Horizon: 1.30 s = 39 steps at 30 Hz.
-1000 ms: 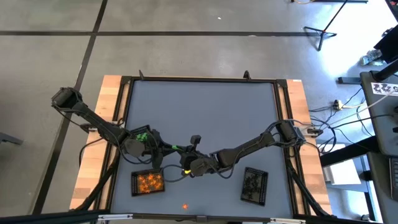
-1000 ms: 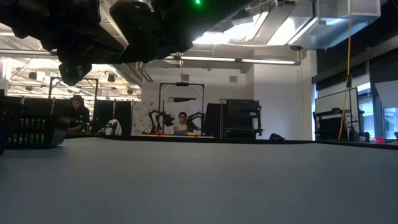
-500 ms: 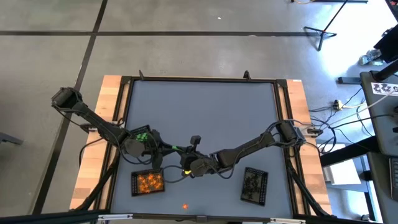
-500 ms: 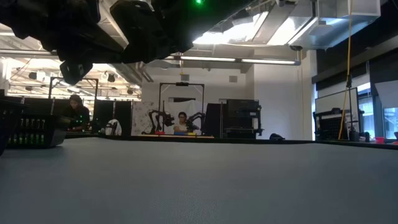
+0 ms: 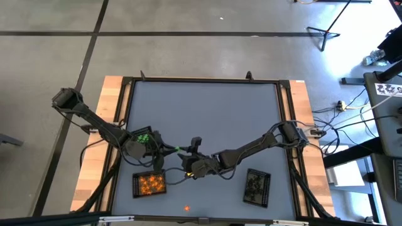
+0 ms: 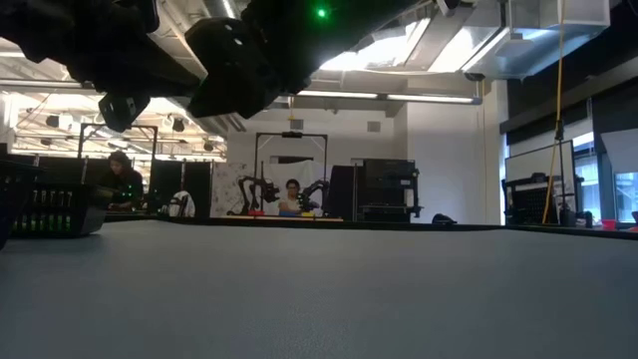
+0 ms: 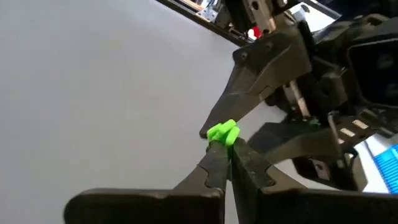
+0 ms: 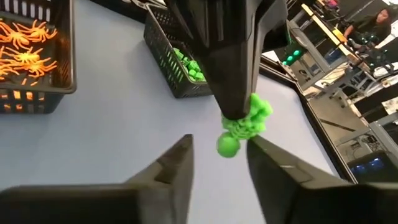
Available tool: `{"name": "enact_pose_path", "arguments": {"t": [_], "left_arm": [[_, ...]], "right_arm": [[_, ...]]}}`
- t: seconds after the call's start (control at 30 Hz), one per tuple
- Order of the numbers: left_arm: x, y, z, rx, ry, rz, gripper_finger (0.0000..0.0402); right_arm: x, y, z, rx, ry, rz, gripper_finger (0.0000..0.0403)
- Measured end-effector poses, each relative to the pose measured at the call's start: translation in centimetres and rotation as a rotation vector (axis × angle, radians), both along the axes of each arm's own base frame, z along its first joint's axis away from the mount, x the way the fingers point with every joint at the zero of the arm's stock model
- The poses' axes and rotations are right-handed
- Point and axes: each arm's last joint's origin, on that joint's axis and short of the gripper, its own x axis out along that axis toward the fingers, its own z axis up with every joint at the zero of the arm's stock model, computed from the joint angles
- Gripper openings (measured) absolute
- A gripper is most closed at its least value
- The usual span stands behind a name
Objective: Sort Halloween decoration
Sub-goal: Put the green skeleton toy into the top black bin
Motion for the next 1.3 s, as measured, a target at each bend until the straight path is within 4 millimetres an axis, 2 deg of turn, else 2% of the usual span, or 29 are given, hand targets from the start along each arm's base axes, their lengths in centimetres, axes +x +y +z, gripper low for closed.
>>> {"name": "enact_pose_path", "arguments": {"t": [0.17,0.33,0.67,0.9,1.3], "left_arm": [[-0.6,0.4,-0.6,0.046,0.096,0.006,0.0001],[-1.9,1.1,-0.1,0.045,0.249,0.053,0.0001],[-5.3,1.4,3.4,0.049,0.62,0.153,0.0001],[-6.4,1.2,2.4,0.033,0.72,0.13,0.0006],[-6.7,1.2,2.1,0.071,0.714,0.125,0.0064]], "right_arm": [[-0.3,0.3,0.1,-0.029,0.001,-0.037,0.0207],[-0.5,0.6,0.2,-0.041,-0.006,-0.053,0.024],[-0.4,0.4,0.2,-0.035,-0.013,-0.067,0.0233],[-0.4,0.4,0.2,-0.012,-0.02,-0.066,0.0231],[-0.7,1.3,0.4,-0.01,-0.028,-0.044,0.0231]]}}
